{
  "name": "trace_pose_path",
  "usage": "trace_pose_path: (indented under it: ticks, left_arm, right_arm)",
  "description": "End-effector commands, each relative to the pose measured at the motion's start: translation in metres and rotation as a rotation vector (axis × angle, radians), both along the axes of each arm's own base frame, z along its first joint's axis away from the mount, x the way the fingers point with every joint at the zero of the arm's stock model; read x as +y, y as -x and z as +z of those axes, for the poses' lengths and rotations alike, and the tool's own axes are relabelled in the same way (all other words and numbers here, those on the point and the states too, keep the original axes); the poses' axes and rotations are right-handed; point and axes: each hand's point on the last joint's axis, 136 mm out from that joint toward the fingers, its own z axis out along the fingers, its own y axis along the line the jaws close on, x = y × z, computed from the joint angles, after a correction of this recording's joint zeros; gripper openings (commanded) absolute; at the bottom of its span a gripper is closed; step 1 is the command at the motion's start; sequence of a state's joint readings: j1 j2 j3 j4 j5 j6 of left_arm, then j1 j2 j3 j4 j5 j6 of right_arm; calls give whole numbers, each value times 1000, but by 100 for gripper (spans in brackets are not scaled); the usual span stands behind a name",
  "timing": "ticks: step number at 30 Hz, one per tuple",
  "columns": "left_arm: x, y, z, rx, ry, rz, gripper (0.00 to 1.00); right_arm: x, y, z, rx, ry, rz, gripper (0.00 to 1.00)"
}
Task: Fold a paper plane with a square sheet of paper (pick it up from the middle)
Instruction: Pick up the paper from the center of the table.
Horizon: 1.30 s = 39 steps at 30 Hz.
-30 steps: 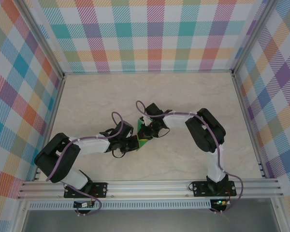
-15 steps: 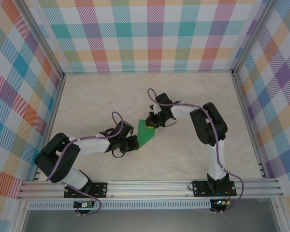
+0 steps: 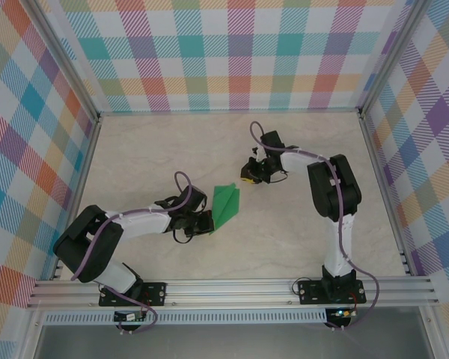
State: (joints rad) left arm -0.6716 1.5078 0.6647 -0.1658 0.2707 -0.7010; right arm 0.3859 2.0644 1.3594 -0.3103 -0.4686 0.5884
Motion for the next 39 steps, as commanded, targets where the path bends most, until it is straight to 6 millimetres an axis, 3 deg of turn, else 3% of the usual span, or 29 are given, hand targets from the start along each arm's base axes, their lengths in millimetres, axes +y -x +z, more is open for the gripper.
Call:
trace_pose_path:
  ticks: [1,6,12,19,24,31,33,37,39]
  left_arm:
    - [-5,-8,25,-36,16,-21,7]
    - [-9,-33,56,-156,48,40,26]
    - [1,-55,46,-170,-30,125,39]
    - [12,-64,32,-141,-65,193,50]
    - [31,-66,32,-142,-105,238,59]
    - [50,-68,36,-143,-100,274,72]
    - [52,-69,38,-144,-86,275,77]
    - [58,-70,44,-145,-53,285,100]
    - [60,-70,46,-145,-41,286,100]
  right_arm:
    - [-6,12,47,-55,-49,-58,30]
    - [6,57,44,23,-124,-52,45]
    - [38,85,26,84,-121,8,47]
    - [70,87,12,92,-130,72,44]
    - [75,86,3,109,-129,81,41]
    - [86,86,9,75,-214,116,32]
    - [88,86,8,68,-223,120,29]
    - [91,87,2,61,-219,133,25]
    - [93,88,-1,55,-210,141,25]
